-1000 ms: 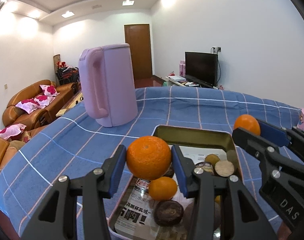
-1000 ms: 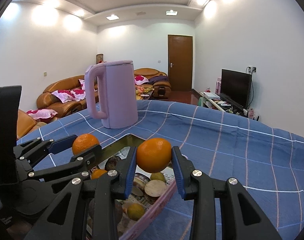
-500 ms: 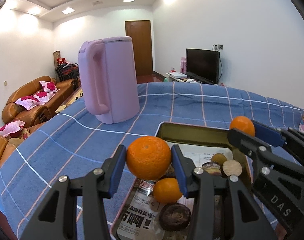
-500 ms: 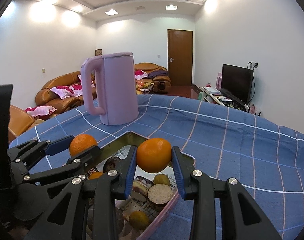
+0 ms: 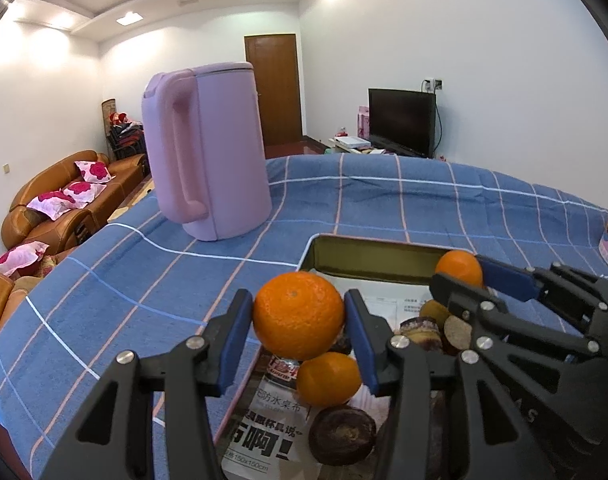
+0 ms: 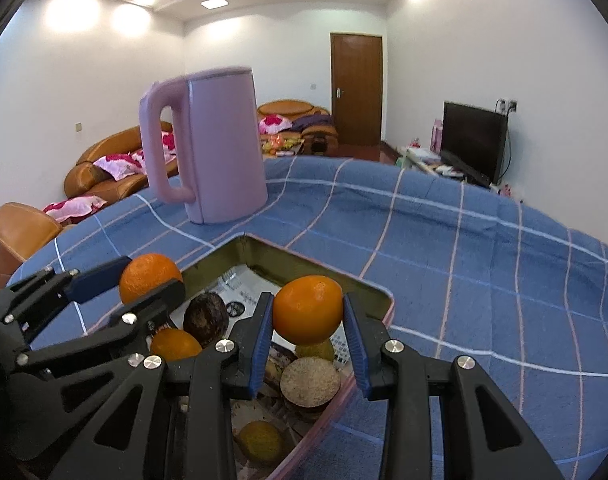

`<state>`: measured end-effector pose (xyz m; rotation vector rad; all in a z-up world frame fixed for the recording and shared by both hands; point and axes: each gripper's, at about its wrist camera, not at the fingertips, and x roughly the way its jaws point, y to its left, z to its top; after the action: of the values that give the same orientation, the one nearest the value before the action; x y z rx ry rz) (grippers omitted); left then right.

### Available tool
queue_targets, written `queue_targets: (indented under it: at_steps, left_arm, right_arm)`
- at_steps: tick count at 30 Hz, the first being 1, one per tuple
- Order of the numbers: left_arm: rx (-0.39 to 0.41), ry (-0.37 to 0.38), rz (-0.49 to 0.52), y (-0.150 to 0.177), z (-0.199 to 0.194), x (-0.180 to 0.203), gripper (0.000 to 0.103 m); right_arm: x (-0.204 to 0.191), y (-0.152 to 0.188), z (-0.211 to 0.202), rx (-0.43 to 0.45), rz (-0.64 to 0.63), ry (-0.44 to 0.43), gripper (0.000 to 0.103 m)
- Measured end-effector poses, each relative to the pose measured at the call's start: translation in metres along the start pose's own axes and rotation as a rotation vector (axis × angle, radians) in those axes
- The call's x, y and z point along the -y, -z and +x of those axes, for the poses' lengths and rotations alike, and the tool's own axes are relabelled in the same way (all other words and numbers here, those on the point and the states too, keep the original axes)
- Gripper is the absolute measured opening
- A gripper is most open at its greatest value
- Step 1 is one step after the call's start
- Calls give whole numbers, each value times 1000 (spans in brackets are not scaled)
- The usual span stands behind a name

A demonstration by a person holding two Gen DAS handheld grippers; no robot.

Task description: Organize fruits

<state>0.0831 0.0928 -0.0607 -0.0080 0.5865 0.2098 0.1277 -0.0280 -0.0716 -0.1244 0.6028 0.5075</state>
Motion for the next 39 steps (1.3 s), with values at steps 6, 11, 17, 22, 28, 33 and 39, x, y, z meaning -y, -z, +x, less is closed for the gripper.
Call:
queue_targets:
  at_steps: [6, 11, 17, 22, 28, 33, 39]
  left_arm:
    - [-23, 8, -16, 2, 3, -3, 57]
    - [-3, -2, -33, 1, -4, -9, 73]
    - [38, -4, -39, -1, -20, -11, 93]
    - [63, 4, -45, -3, -30, -10, 93]
    - [81, 0, -53, -5, -38, -10, 93]
    - [94, -1, -53, -7, -44, -8, 93]
    - [102, -2, -48, -7, -48, -4, 93]
  right_arm:
    - [4, 2, 2, -20, 13, 4, 40]
    - [13, 2, -2, -11, 46, 6, 58]
    - [21, 6, -20, 20, 80, 8, 63]
    - [26, 6, -40, 63, 108, 19, 66]
    - [31, 7, -57, 102, 127, 27, 67]
    - [34, 8, -67, 123, 143, 26, 67]
    - [39, 10, -78, 142, 152, 30, 68]
